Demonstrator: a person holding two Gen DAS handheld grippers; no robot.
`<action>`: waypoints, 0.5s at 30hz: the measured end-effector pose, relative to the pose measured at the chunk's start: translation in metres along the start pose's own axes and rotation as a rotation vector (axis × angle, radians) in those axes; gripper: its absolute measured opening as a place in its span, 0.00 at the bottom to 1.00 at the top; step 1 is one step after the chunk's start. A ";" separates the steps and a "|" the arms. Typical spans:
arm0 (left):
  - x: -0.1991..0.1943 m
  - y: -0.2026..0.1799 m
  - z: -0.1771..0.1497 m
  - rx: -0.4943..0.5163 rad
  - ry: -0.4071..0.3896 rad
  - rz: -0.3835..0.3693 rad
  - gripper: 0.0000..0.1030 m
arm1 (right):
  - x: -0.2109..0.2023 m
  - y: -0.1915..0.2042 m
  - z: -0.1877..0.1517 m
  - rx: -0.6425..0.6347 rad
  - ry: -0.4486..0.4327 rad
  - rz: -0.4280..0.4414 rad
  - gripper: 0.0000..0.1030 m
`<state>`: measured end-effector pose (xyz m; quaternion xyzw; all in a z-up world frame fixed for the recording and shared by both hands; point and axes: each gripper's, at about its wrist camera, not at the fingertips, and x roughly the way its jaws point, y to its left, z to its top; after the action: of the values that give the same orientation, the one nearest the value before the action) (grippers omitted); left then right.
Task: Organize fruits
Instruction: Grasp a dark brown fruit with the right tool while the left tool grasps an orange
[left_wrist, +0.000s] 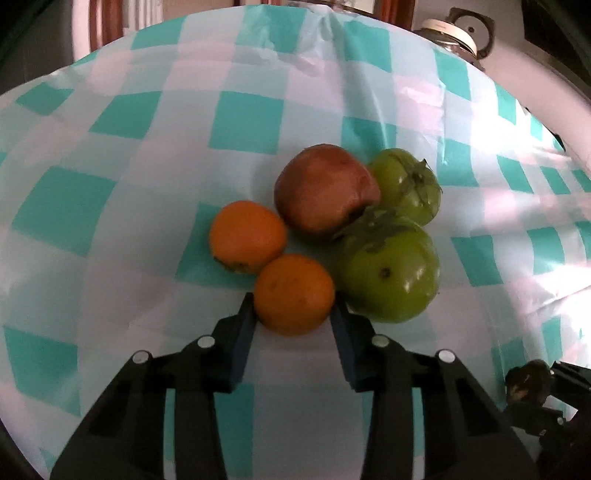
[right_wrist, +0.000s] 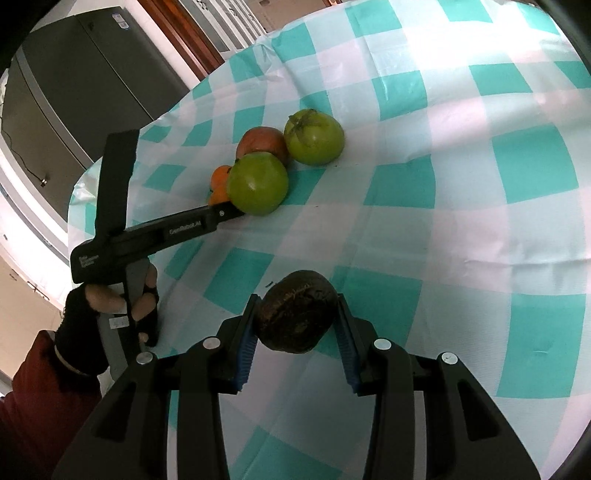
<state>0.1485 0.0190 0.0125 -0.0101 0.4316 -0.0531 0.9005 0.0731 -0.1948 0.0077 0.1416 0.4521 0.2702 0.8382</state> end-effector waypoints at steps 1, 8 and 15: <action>-0.005 0.000 -0.005 -0.006 -0.005 -0.018 0.39 | 0.000 0.000 0.000 0.000 -0.002 0.002 0.38; -0.066 -0.016 -0.076 0.055 -0.005 -0.032 0.39 | 0.002 0.001 -0.002 -0.009 0.002 0.003 0.38; -0.071 -0.020 -0.095 0.077 0.001 -0.054 0.59 | 0.003 0.003 -0.002 -0.013 0.005 0.002 0.39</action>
<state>0.0287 0.0093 0.0092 0.0132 0.4291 -0.0939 0.8983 0.0720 -0.1911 0.0061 0.1360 0.4524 0.2744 0.8376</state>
